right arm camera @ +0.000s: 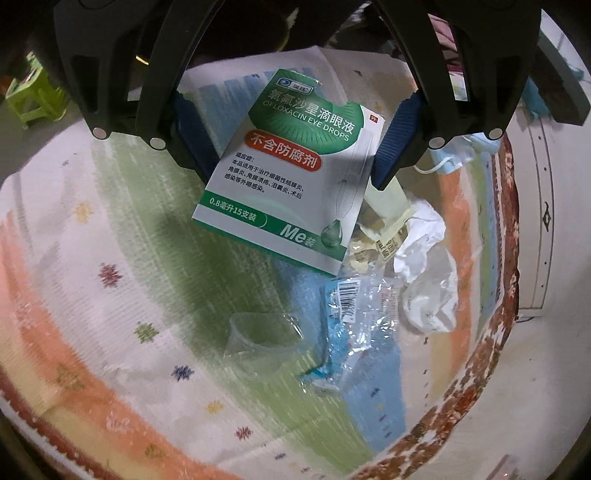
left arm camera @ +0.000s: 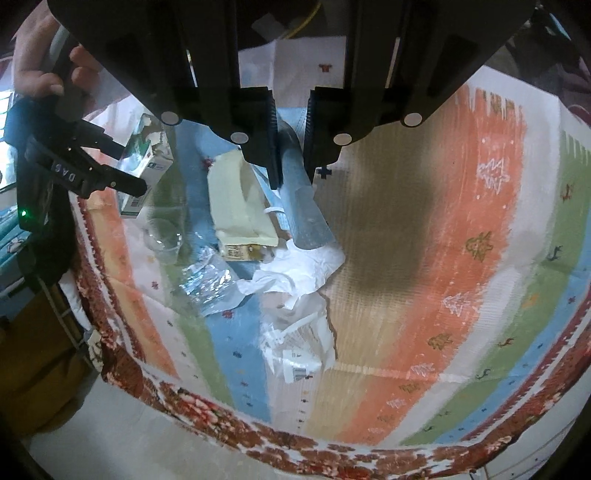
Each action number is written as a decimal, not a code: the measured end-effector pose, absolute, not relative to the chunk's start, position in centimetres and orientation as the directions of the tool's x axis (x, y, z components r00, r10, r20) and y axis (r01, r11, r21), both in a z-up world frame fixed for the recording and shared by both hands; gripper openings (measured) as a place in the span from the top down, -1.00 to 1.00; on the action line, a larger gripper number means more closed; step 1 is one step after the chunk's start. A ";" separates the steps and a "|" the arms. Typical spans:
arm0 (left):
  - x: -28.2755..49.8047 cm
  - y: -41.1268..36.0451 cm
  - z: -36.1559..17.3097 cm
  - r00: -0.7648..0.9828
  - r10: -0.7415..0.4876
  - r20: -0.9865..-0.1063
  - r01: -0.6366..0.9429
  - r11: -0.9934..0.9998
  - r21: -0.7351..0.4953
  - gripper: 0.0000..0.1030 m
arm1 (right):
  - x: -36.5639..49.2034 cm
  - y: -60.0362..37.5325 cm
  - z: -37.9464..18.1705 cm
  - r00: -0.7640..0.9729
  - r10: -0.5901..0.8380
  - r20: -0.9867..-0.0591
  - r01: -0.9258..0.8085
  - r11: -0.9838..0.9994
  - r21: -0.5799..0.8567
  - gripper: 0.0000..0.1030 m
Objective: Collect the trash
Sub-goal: 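Carry the eye-drop box and blue mask over the black bin with both tools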
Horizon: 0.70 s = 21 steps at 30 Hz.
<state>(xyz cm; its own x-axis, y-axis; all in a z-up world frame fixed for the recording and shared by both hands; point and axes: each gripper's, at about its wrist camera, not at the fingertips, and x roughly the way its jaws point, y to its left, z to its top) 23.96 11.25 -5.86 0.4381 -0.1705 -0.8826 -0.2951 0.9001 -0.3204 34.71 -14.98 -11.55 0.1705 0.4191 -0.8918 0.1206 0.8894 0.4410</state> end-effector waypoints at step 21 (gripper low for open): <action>16.7 6.8 -0.5 0.549 -0.193 -0.814 -0.175 0.925 -0.337 0.78 | 27.1 -19.9 -3.6 0.355 0.331 -0.874 -0.203 0.940 0.273 -0.51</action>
